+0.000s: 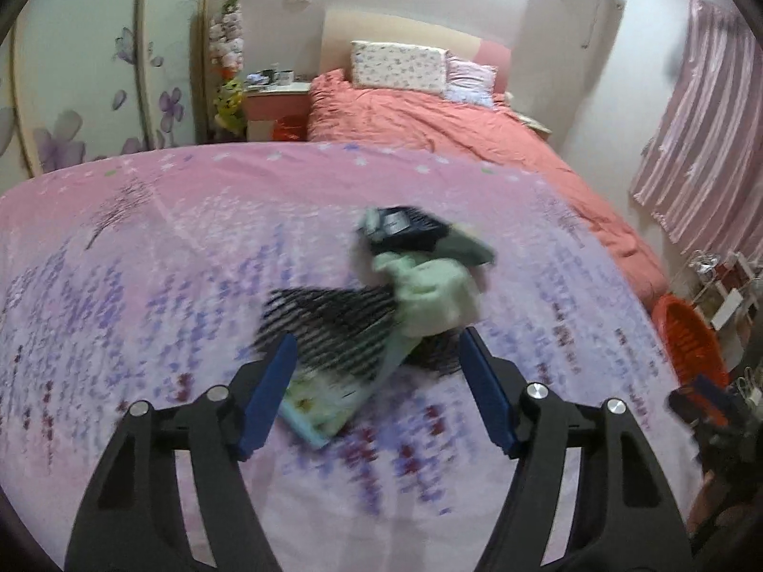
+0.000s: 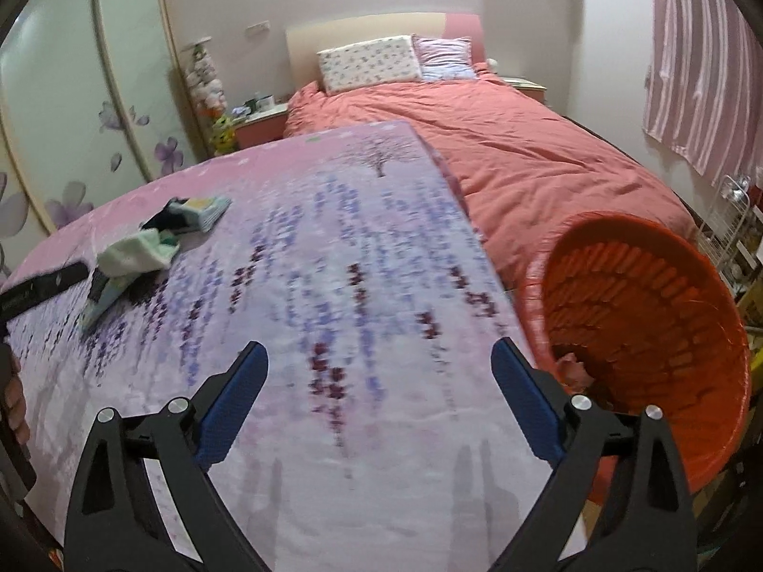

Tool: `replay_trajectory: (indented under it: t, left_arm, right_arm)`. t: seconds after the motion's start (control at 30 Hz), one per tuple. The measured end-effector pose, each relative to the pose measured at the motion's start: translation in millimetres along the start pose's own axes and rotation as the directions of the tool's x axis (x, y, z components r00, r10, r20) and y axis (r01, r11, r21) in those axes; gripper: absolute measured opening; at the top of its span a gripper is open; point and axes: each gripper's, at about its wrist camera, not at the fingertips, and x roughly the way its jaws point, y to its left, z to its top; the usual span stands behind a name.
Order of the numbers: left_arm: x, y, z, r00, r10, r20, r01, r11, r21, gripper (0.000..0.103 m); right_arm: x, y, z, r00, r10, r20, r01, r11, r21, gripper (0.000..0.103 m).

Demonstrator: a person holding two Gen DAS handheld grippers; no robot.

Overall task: Collect trash
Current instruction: 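Grasp the light-green cloth with the left tool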

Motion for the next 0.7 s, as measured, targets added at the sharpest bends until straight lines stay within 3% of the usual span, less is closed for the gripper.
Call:
replay_trajectory:
  t: [0.17,0.3,0.43,0.7]
  left_arm:
    - [24,-42,13,1.0,0.024,-0.014,-0.022,0.995,0.099,0.065]
    - [51,-56,18,0.996,0.065,-0.06,-0.056,0.989,0.133,0.017]
    - [39,-49,22,1.0,0.014,-0.027,-0.012,0.996,0.089,0.014]
    - [1,20,7,0.996,0.084,-0.003,-0.084,0.996,0.013,0.014]
  right_arm:
    - [2,10,-1,1.0,-0.006,-0.002,0.006,1.0,-0.017,0.093]
    - [3,13,-1,1.0,-0.008,-0.008,0.008,1.0,-0.015,0.094]
    - [6,17,-2,1.0,-0.005,-0.015,0.004,1.0,-0.021,0.094]
    - [11,44,-7,0.999,0.036,-0.036,-0.037,0.998,-0.045,0.093]
